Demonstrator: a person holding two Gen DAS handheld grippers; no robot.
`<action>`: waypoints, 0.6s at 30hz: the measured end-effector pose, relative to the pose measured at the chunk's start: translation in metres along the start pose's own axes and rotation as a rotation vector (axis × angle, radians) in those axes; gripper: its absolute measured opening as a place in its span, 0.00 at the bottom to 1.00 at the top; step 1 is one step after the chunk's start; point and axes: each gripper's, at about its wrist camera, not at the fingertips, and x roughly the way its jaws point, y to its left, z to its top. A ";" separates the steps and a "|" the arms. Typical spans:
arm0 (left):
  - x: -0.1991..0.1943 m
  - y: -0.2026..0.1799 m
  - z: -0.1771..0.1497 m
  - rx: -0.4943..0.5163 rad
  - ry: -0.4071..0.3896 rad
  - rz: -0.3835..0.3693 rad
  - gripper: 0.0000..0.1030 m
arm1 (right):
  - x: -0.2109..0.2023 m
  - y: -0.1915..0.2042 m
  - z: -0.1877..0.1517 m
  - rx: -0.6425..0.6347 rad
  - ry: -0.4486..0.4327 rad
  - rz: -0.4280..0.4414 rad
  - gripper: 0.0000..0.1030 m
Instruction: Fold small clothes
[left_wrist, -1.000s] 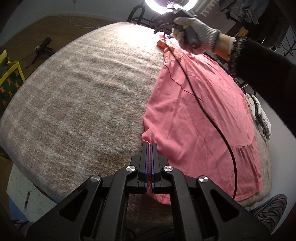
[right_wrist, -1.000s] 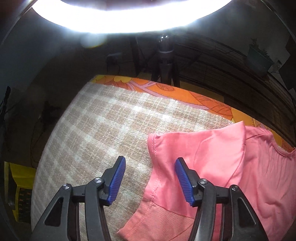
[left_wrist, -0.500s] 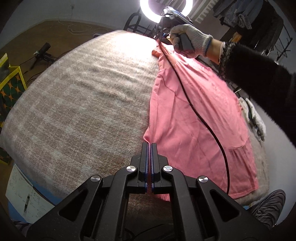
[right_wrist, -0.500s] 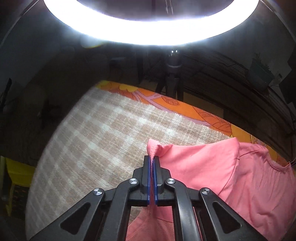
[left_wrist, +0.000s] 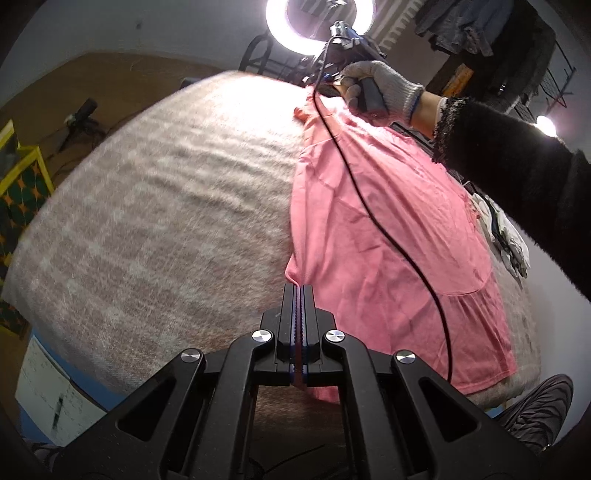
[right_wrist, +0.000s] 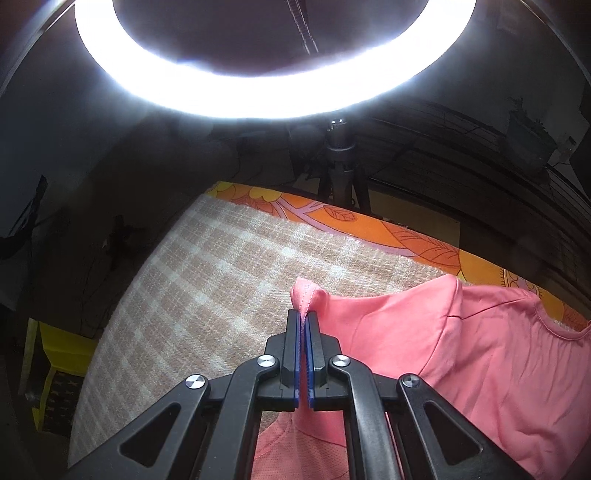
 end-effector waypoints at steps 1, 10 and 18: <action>-0.002 -0.004 0.000 0.014 -0.006 -0.001 0.00 | -0.005 -0.003 0.001 0.006 -0.008 0.014 0.00; -0.009 -0.066 -0.001 0.181 -0.052 -0.031 0.00 | -0.059 -0.051 -0.004 0.053 -0.097 0.081 0.00; 0.014 -0.150 -0.031 0.403 0.029 -0.116 0.00 | -0.085 -0.160 -0.050 0.199 -0.118 0.062 0.00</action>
